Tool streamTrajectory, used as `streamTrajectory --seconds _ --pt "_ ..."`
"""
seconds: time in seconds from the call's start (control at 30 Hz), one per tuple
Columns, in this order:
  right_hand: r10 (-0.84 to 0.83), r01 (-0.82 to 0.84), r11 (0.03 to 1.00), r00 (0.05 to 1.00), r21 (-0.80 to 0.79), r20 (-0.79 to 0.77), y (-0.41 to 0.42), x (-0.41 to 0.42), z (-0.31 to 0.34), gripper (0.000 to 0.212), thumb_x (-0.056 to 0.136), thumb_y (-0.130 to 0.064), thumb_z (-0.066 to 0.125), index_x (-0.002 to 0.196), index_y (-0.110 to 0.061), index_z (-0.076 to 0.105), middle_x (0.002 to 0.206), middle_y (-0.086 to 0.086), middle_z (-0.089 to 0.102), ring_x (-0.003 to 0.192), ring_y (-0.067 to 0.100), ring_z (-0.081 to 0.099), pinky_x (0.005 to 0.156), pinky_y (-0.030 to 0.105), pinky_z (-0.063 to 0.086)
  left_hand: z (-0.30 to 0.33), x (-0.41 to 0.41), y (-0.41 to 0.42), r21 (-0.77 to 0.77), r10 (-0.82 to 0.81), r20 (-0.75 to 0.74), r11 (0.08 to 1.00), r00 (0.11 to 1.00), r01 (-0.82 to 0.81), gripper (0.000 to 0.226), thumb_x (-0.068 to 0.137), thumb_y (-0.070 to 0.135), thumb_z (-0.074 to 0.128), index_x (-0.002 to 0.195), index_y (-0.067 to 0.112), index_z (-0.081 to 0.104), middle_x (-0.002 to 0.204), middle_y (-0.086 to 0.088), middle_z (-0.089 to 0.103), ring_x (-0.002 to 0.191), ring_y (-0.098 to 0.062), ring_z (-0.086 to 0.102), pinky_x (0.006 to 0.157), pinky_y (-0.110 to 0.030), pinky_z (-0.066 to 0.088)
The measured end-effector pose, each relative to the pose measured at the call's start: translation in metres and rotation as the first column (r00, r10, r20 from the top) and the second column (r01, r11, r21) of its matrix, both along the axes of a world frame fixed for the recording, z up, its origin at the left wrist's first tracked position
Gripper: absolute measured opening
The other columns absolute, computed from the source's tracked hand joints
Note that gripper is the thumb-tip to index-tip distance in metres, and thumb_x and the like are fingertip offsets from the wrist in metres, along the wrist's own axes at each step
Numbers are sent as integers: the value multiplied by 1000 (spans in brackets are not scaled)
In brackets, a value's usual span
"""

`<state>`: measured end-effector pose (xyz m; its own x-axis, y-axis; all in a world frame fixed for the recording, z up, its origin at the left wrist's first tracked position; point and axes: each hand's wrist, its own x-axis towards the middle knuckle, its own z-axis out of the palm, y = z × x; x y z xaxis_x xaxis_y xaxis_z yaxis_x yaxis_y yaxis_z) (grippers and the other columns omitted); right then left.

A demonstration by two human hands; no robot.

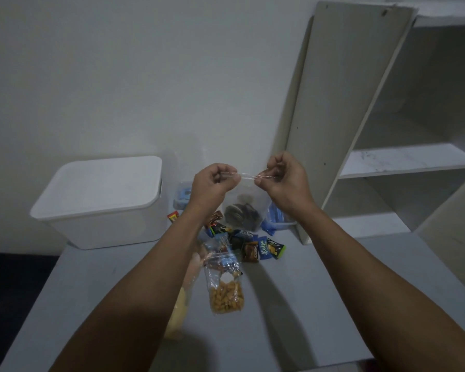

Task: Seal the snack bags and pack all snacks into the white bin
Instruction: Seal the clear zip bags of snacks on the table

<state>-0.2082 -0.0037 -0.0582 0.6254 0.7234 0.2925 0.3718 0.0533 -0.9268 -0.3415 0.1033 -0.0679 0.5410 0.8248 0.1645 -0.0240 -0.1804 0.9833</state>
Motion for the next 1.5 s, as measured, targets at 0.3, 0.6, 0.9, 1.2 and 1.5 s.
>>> streamTrajectory --seconds 0.3,0.6,0.9,1.2,1.5 --pt "69 -69 998 997 2 -34 0 -5 6 38 77 0 79 98 -20 55 73 1 70 71 10 70 75 34 59 9 11 -4 107 79 -77 992 994 -70 4 83 6 71 80 8 70 74 2 64 68 -5 59 62 -8 47" --pt "70 -70 997 997 -21 -32 -2 -2 9 36 77 -2 80 101 -14 56 77 8 74 77 20 73 77 41 61 12 6 -6 69 71 -43 995 997 -68 6 79 2 74 78 8 71 71 3 66 65 -2 60 62 -9 49" --pt "70 -73 996 996 -44 -63 4 0 8 32 76 -3 80 92 -16 55 74 6 74 77 20 73 82 48 59 13 1 -6 -2 70 17 998 997 -70 12 78 3 75 71 12 74 64 6 71 65 -1 66 67 -13 52" --pt "1 -2 1000 999 -10 -38 -2 4 12 30 73 3 82 78 -14 58 74 19 71 66 5 71 68 24 57 15 -5 3 -148 85 88 986 993 -71 16 79 0 73 71 13 68 68 1 70 72 -16 64 74 -32 55" --pt "106 -110 994 983 -13 -153 -6 5 11 42 71 5 82 99 -16 59 76 8 75 77 17 75 79 35 60 16 -1 -2 -60 76 -17 995 997 -77 16 71 1 80 67 11 69 63 3 68 54 0 63 61 -16 54"
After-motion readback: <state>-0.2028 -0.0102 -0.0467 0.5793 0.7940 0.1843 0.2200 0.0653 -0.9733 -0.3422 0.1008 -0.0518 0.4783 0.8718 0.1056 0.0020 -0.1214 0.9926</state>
